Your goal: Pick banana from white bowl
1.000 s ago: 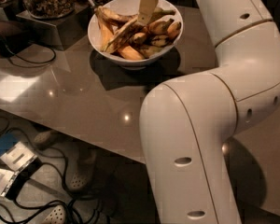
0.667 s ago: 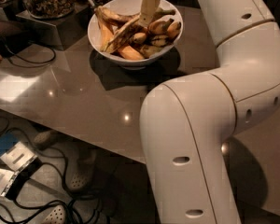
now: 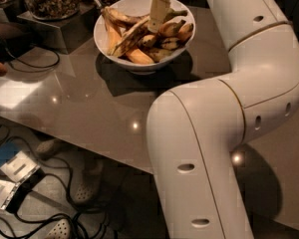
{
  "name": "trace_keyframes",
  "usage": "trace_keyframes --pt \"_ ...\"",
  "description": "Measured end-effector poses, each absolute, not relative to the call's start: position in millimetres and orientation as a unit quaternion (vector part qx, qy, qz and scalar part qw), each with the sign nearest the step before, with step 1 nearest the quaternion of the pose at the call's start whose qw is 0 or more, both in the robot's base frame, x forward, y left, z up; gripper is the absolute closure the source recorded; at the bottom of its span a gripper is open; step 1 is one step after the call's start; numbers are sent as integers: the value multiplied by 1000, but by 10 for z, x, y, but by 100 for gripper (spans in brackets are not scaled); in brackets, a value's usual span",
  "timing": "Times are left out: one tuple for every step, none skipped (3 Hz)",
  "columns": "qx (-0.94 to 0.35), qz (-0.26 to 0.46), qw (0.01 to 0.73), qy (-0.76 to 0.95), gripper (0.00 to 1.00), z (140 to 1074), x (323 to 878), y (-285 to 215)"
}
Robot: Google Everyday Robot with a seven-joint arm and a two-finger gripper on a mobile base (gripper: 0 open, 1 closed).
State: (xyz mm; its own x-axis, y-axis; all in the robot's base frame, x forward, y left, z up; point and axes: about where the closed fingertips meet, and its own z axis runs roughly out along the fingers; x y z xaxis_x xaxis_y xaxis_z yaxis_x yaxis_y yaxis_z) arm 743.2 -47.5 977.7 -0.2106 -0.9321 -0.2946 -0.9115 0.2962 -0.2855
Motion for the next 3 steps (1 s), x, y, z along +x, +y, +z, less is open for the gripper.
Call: trace_keyframes --pt "-594 -21 200 779 37 9674 7455 -460" --pt "-596 -16 194 779 37 9603 7464 -462" --pt "-593 -21 211 776 56 9607 7570 -409"
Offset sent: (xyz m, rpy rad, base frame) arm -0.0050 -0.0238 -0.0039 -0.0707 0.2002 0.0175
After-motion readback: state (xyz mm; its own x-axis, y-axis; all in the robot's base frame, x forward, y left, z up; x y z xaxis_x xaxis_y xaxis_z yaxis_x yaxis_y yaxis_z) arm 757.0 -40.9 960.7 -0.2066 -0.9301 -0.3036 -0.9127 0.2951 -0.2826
